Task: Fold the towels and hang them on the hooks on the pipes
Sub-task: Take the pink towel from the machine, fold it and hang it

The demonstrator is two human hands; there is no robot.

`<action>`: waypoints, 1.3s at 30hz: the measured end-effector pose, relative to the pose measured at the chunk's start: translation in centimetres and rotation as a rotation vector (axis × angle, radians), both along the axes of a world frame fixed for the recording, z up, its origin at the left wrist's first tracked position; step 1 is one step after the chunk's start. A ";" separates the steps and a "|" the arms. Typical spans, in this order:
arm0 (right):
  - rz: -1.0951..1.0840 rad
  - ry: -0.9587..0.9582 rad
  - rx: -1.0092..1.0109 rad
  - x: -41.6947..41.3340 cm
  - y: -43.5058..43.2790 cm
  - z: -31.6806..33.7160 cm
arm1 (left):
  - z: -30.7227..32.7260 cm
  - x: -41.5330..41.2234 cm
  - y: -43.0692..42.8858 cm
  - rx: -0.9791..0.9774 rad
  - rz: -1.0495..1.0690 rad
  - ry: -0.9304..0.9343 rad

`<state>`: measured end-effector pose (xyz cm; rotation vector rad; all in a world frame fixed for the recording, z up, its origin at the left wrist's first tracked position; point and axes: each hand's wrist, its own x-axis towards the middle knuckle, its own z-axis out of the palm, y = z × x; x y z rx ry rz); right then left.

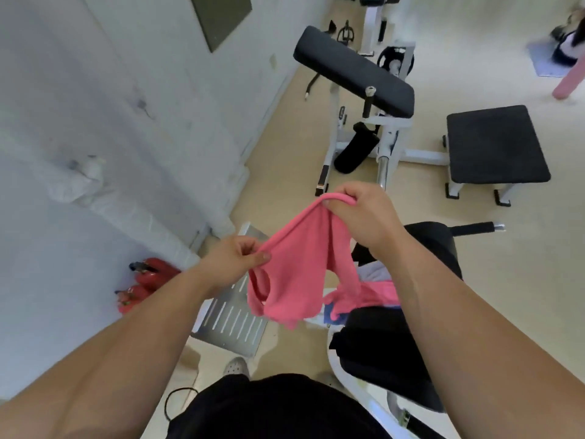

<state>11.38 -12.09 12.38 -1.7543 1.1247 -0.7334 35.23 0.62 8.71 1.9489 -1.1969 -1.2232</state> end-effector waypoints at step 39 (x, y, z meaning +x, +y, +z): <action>0.316 0.128 -0.001 41.9 24.5 -1.8 | -1.1 31.9 34.0 -0.052 0.485 0.040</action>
